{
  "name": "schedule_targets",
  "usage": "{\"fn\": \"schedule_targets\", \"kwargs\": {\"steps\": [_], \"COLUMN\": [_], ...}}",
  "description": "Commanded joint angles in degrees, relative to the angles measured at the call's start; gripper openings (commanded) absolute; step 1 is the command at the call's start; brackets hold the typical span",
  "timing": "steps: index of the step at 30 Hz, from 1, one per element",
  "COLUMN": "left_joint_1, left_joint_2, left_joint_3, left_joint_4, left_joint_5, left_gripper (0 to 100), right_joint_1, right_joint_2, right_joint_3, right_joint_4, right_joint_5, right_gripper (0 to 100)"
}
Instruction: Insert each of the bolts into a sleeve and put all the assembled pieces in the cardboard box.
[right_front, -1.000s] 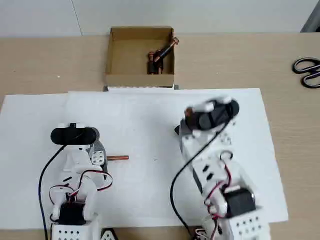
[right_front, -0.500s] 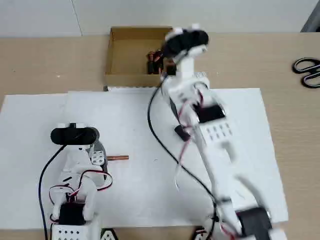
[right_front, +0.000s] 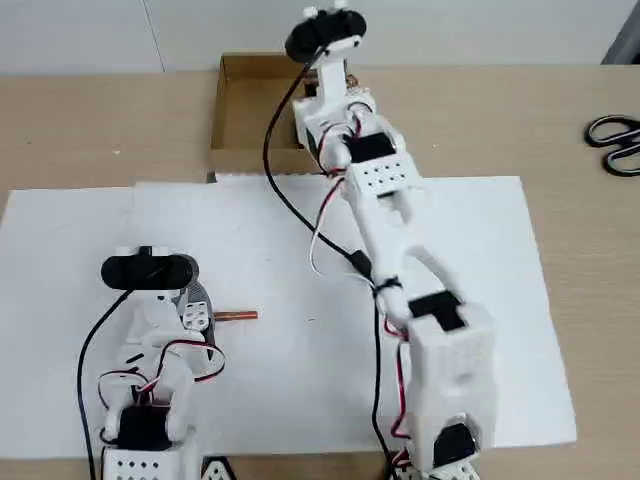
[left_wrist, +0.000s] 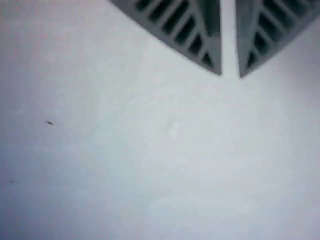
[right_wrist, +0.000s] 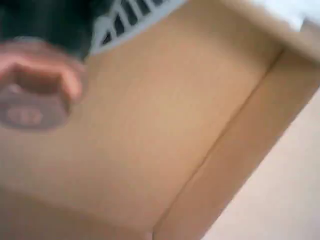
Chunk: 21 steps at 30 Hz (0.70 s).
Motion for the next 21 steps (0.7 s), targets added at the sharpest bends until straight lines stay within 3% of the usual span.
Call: {"fn": "schedule_targets", "kwargs": {"steps": [1,18,21], "left_joint_1": [-0.26,-0.44,-0.44], "left_joint_2": [-0.44,-0.44,-0.44], "left_joint_3": [-0.31,-2.07,-2.07], "left_joint_4": [-1.05,4.92,4.92], "left_joint_5": [0.18,4.22,4.22], "left_gripper": [1,1,1], "right_joint_1": [0.22,-2.86,-3.03], "right_joint_2": [4.53,25.89,27.65], "right_joint_3": [-11.52,-31.65,-32.18], "right_joint_4": [-1.71,-1.71,-1.63], "right_joint_5": [0.70,0.88,4.04], "right_gripper": [0.3,0.9,8.4]}}
